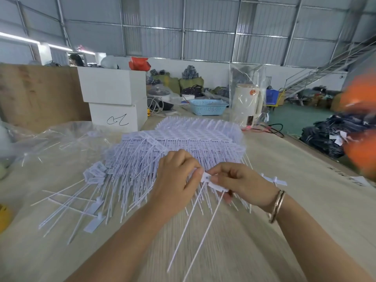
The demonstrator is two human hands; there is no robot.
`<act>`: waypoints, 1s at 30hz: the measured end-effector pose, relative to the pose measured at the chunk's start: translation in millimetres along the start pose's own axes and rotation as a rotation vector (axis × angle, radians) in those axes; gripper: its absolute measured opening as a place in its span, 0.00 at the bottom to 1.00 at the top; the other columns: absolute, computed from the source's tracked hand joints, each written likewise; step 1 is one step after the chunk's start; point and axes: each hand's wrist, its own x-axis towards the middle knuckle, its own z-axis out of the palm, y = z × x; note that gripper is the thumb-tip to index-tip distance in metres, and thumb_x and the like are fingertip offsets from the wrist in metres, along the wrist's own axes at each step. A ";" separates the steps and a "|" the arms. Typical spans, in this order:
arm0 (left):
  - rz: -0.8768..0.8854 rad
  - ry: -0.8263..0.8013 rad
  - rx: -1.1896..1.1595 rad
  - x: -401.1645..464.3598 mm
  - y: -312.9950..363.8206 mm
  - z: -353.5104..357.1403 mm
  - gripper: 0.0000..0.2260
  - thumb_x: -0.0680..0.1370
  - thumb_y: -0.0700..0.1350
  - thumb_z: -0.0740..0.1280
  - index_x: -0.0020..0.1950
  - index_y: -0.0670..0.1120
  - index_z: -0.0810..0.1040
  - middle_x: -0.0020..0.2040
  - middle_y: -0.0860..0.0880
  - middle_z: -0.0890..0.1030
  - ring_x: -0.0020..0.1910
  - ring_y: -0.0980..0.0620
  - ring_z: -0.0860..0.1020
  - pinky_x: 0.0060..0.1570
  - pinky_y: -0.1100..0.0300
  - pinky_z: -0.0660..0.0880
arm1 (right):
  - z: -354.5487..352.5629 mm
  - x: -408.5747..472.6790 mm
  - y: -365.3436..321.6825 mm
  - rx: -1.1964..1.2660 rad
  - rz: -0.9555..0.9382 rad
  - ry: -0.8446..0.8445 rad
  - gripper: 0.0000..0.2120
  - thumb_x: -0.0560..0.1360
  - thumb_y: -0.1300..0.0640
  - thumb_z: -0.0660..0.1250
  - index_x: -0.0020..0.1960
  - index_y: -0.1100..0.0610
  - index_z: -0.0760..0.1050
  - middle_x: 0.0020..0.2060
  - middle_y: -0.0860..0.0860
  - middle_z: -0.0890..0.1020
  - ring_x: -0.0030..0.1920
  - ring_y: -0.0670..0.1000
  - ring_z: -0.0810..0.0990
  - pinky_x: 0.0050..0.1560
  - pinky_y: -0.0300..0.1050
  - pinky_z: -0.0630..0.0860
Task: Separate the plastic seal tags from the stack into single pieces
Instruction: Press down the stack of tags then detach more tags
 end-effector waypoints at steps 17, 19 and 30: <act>-0.532 -0.234 -0.634 1.2 0.1 -1.6 0.13 0.79 0.45 0.63 0.34 0.45 0.71 0.28 0.52 0.64 0.29 0.57 0.63 0.31 0.63 0.58 | 22.3 1.4 -2.4 -0.532 -0.280 0.222 0.20 0.77 0.57 0.66 0.28 0.49 0.66 0.22 0.45 0.65 0.25 0.45 0.65 0.30 0.35 0.60; -0.541 -0.234 -0.703 1.4 -0.4 0.1 0.14 0.79 0.44 0.63 0.34 0.46 0.70 0.30 0.51 0.65 0.31 0.55 0.64 0.31 0.65 0.58 | 22.3 2.6 0.1 -0.617 -0.343 0.253 0.24 0.77 0.57 0.66 0.28 0.45 0.59 0.22 0.44 0.63 0.25 0.44 0.65 0.30 0.35 0.59; -0.486 -0.359 -0.664 0.1 -4.4 -2.9 0.14 0.76 0.53 0.64 0.31 0.51 0.74 0.31 0.49 0.71 0.33 0.53 0.69 0.36 0.60 0.62 | 21.3 3.8 7.1 -0.064 -0.023 0.083 0.12 0.77 0.61 0.64 0.36 0.58 0.80 0.24 0.50 0.78 0.26 0.52 0.75 0.29 0.40 0.72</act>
